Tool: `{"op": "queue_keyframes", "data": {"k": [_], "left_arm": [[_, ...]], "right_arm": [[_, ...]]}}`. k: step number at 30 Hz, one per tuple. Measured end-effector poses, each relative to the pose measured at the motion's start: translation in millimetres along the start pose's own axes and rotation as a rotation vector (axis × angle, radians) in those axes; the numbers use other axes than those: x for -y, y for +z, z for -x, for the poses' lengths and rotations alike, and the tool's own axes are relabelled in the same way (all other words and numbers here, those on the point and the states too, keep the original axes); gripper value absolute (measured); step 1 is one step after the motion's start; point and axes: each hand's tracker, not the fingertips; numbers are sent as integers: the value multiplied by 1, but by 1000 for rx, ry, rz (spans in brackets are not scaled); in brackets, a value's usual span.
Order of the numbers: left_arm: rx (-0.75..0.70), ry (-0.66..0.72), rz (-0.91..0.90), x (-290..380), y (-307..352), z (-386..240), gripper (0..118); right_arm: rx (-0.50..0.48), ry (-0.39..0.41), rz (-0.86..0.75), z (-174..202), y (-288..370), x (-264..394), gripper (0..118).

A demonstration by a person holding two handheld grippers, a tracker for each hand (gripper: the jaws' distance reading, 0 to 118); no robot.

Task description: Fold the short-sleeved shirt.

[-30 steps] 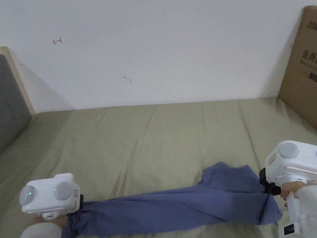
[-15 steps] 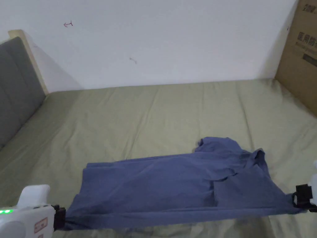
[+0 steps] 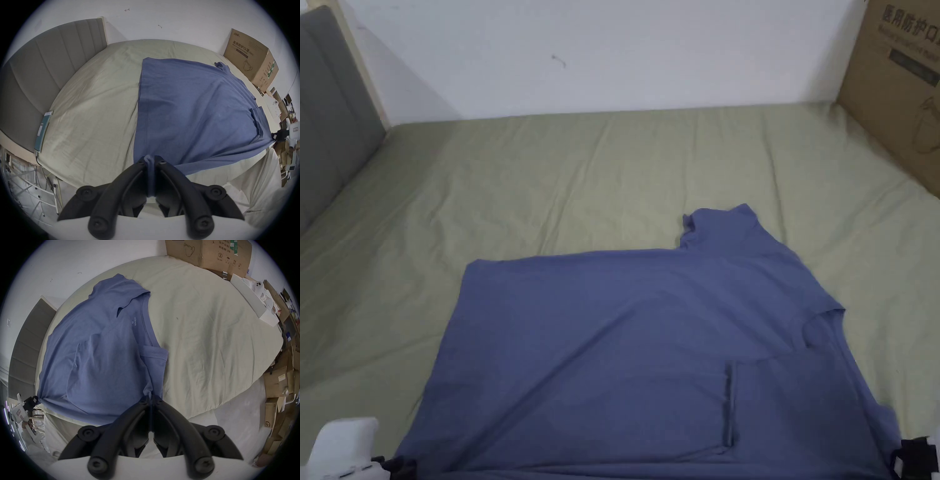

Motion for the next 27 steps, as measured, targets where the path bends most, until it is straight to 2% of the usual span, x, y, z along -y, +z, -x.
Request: {"op": "queue_keyframes", "data": {"k": [1,2,3,4,7,9,10,11,13,14,15,16,17,19,21,23,24,26,27], "left_arm": [[-17,11,-1,1,2,-4,40],[-52,11,6,3,4,-5,71],[-41,18,3,-3,8,-4,82],[-23,38,-13,0,14,0,84],[27,111,-25,6,31,7,84],[47,156,-47,11,45,8,83],[64,171,-53,14,52,7,78],[82,175,-59,18,56,10,60],[97,166,-82,28,64,6,25],[92,155,-85,32,64,4,6],[76,146,-94,39,58,4,3],[40,149,-78,44,52,5,3],[39,168,-56,46,49,6,2],[87,206,-35,50,45,9,3],[66,211,-83,48,47,8,5],[53,186,-104,43,48,8,9],[51,174,-95,39,45,7,26],[40,139,-34,32,35,3,67],[51,113,-30,32,29,1,71]], "right_arm": [[-8,-10,-21,0,0,-2,9],[-9,-14,-23,0,-1,-3,34],[3,-19,-23,1,-2,-4,56],[8,-19,-26,1,0,-4,73],[-4,6,-55,6,19,0,74],[7,35,-91,11,34,4,73],[23,48,-126,16,45,9,71],[13,67,-163,19,55,14,64],[-3,88,-195,29,71,26,33],[-16,87,-193,31,72,31,10],[-33,61,-178,31,69,35,4],[-46,18,-150,31,63,40,4],[-68,10,-131,31,59,44,1],[-60,21,-124,35,51,53,1],[-31,42,-91,37,47,55,1],[-47,14,-97,34,46,55,1],[-58,5,-86,28,42,53,1],[-49,4,-94,28,41,52,1],[-39,12,-93,28,40,50,1]]}}
